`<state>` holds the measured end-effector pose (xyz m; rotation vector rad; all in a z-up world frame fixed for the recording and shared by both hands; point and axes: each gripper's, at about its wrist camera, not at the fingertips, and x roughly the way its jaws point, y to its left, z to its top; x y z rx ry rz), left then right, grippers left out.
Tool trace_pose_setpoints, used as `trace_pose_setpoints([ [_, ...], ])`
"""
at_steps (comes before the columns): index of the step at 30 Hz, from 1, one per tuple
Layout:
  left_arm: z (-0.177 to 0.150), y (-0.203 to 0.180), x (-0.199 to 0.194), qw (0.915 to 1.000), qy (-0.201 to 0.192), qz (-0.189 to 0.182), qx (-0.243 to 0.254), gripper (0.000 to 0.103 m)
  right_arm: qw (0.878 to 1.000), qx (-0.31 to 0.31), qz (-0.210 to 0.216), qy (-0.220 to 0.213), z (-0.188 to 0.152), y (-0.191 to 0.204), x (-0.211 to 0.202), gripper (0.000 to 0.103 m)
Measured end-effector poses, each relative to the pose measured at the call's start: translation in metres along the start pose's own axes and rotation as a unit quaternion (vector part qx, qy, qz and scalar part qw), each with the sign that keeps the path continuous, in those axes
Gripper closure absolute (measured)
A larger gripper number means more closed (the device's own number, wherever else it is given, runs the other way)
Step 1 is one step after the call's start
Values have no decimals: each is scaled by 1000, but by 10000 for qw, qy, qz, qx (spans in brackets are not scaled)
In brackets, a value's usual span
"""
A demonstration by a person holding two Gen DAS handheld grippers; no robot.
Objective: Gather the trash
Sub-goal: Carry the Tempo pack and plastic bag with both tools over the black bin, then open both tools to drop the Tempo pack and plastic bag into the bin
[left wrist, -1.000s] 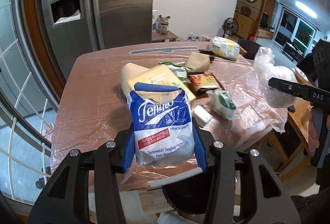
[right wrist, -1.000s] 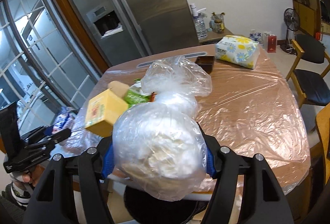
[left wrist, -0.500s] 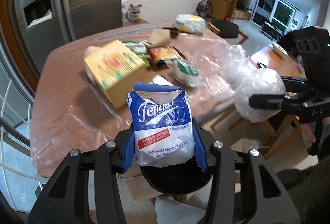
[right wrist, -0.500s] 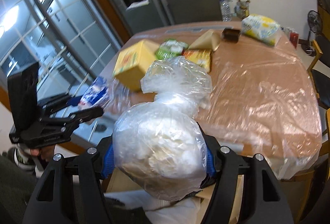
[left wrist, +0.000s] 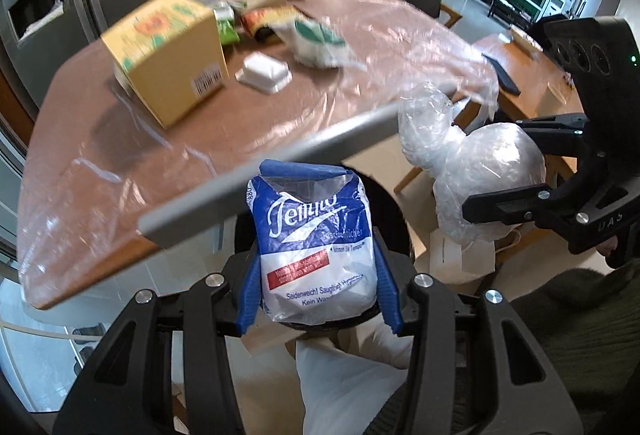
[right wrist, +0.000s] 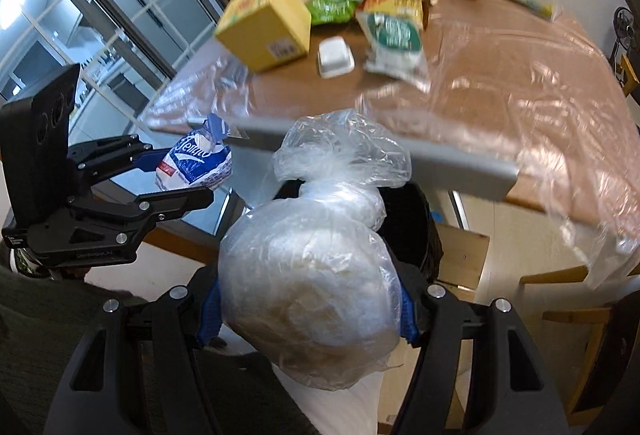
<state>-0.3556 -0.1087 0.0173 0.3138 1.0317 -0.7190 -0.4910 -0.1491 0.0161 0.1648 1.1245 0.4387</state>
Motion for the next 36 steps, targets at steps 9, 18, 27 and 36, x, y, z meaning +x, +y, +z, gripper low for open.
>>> trace_pose_setpoints([
  [9, -16, 6, 33, 9994, 314, 71, -86, 54, 9994, 53, -188, 276, -9, -6, 39, 39],
  [18, -22, 15, 61, 9987, 483, 141, -107, 54, 9979, 45, -394, 518, -7, -9, 78, 39],
  [27, -26, 17, 82, 9982, 560, 185, -35, 54, 9968, 96, -551, 579, -1, -13, 97, 39],
  [36, -30, 16, 92, 9977, 655, 195, -2, 54, 9957, 143, -627, 666, 0, -16, 113, 39],
])
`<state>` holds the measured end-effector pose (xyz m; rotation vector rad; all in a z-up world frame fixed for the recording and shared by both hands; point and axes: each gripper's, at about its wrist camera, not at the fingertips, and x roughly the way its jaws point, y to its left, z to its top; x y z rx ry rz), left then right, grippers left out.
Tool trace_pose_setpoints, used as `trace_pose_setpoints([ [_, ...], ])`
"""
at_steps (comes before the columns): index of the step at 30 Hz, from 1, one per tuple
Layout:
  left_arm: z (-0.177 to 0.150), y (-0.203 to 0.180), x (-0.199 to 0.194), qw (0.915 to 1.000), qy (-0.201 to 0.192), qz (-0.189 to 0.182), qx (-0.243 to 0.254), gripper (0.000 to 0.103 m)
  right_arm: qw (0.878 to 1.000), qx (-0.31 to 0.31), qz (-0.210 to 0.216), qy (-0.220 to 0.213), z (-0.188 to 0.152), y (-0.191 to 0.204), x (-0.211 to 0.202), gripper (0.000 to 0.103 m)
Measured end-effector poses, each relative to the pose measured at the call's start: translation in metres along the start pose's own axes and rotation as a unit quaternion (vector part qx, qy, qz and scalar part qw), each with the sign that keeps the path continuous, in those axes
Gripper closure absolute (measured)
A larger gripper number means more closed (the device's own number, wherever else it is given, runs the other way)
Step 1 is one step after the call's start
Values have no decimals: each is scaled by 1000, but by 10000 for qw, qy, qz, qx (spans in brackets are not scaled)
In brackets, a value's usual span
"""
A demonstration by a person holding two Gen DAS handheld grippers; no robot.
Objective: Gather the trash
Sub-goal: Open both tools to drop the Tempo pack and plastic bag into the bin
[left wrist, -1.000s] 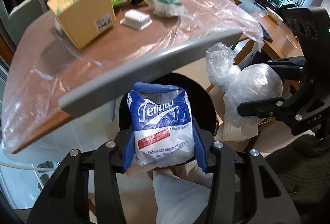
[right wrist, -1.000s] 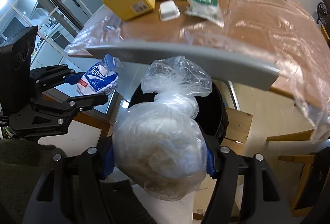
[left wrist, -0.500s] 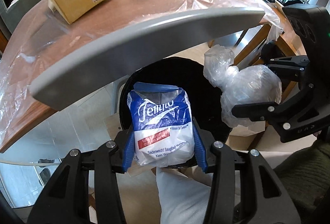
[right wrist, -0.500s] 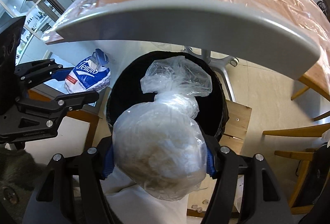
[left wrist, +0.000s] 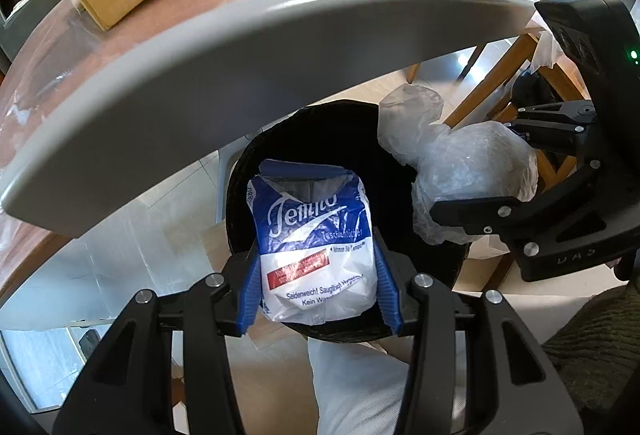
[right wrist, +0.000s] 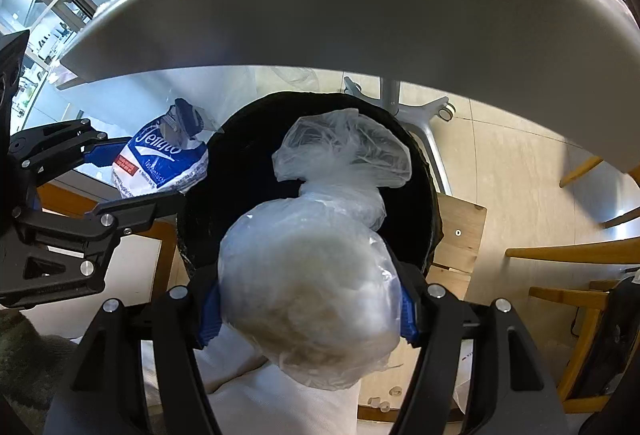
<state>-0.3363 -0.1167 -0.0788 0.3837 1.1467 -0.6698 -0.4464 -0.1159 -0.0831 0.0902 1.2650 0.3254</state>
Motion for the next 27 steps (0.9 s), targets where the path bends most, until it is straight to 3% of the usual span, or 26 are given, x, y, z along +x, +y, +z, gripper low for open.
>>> trace_pose_setpoints([
  [17, 8, -1, 11, 10000, 75, 4, 19, 54, 9999, 108, -62, 28, 3, 1, -2, 39],
  [19, 9, -1, 8, 10000, 23, -51, 20, 49, 9999, 157, -37, -23, 3, 0, -2, 36],
  [21, 10, 1, 5, 10000, -48, -46, 32, 27, 9997, 221, -50, -64, 3, -2, -5, 31],
  [23, 10, 1, 1, 9998, -164, -52, 40, 19, 9994, 308, -49, -118, 3, -6, -9, 26],
  [27, 11, 4, -1, 9999, -132, -75, 26, 17, 9991, 386, -21, -172, 3, -10, -18, 26],
])
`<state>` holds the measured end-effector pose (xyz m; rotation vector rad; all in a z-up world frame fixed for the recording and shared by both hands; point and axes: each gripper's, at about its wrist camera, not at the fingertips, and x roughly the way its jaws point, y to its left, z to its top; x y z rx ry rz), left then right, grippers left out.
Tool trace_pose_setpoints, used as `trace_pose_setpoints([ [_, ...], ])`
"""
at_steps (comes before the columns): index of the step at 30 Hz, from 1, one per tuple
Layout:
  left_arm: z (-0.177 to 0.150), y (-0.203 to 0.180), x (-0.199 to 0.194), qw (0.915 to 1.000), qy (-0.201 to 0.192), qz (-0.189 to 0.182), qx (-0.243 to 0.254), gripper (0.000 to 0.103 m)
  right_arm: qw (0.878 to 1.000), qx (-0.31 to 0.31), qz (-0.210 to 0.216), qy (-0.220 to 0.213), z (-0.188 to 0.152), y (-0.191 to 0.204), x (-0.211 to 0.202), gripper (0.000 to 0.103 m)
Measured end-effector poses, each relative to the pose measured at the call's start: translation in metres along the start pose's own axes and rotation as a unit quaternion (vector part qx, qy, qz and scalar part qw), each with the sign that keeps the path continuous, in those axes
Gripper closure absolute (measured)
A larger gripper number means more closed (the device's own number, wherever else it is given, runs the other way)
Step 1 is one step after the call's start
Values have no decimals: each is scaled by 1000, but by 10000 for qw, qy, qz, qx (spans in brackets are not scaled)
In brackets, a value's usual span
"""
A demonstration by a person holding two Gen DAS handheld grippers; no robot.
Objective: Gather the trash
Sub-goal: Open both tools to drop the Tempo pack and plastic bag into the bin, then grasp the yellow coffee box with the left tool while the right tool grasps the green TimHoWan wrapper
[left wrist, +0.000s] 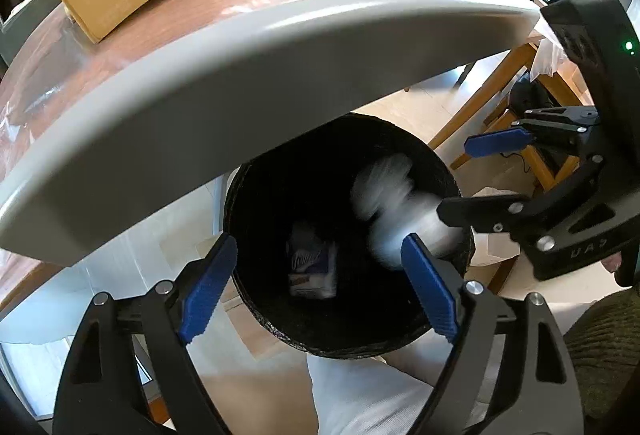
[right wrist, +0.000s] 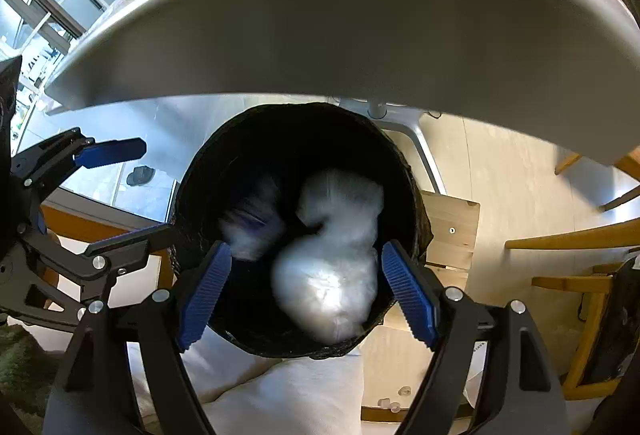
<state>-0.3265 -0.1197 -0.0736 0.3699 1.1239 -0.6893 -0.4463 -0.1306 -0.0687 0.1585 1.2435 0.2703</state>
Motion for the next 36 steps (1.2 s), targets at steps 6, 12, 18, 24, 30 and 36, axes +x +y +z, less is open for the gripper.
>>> trace_pose_setpoints([
  [6, -2, -2, -17, 10000, -7, -38, -1, 17, 9998, -26, -47, -172, -4, -1, -31, 25],
  [12, -3, -4, -87, 9985, -532, 2, 129, 17, 9964, 29, 97, -845, -11, -3, -107, 16],
  [18, 26, 11, -147, 9847, -1650, 545, -77, 2, 9820, -259, -414, -1822, 31, -6, -143, 4],
  [24, 76, 54, -133, 9775, -1754, 693, -943, 2, 9799, -181, -496, -1926, 85, -9, -118, 4],
  [30, 106, 66, -108, 9722, -1712, 770, -1398, 2, 9800, -344, -588, -1868, 113, 0, -94, 4],
  [36, 122, 83, -85, 9693, -1464, 898, -1762, 2, 9843, -388, -555, -1629, 132, 1, -69, 4],
])
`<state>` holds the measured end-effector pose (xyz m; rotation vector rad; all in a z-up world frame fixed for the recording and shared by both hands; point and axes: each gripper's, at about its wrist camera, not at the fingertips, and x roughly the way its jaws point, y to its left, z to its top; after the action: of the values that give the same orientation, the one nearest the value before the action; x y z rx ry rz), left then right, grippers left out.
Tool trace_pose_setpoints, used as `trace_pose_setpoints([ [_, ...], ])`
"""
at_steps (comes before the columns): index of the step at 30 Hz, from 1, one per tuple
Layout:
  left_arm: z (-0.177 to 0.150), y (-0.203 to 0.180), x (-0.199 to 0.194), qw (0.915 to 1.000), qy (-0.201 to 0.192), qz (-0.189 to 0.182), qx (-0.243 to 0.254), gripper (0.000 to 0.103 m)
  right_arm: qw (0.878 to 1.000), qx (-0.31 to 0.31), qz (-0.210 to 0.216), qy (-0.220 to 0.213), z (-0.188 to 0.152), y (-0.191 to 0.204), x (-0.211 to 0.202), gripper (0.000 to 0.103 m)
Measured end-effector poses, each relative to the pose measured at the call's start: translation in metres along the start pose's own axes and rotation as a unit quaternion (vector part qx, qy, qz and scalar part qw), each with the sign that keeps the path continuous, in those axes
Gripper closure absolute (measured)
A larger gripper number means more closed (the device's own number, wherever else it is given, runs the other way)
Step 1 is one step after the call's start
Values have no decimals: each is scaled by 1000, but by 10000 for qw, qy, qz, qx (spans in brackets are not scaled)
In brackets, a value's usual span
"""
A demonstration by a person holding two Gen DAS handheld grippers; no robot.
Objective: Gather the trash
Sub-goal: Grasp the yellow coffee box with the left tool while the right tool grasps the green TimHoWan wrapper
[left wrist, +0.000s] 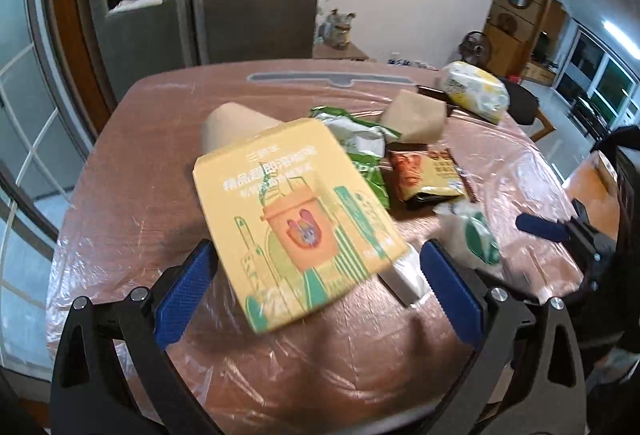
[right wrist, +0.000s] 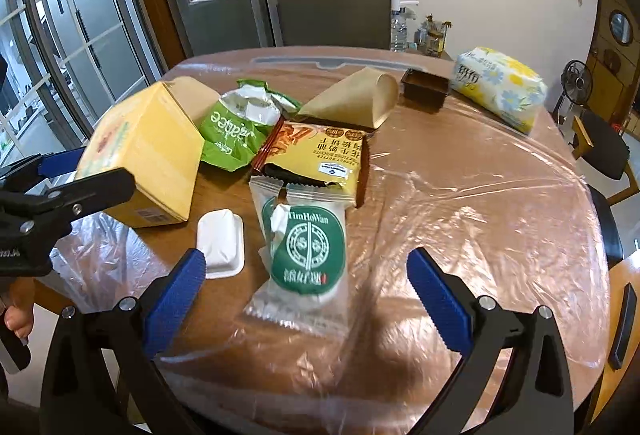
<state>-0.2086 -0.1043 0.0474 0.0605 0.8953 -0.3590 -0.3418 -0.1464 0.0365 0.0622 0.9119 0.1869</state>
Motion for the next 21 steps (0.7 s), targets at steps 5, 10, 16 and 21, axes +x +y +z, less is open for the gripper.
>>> trace_pose_setpoints([
  [5, 6, 4, 13, 9998, 77, 82, -145, 2, 9995, 168, 217, 156, 5, -3, 16, 4],
  [10, 7, 6, 18, 9997, 125, 65, -183, 2, 9984, 358, 380, 227, 6, -7, 21, 5],
  [16, 9, 10, 22, 9996, 151, 60, -212, 3, 9972, 489, 495, 262, 6, -12, 24, 10],
  [21, 10, 9, 25, 9997, 180, 90, -142, 3, 9970, 520, 509, 255, 6, -13, 24, 10],
])
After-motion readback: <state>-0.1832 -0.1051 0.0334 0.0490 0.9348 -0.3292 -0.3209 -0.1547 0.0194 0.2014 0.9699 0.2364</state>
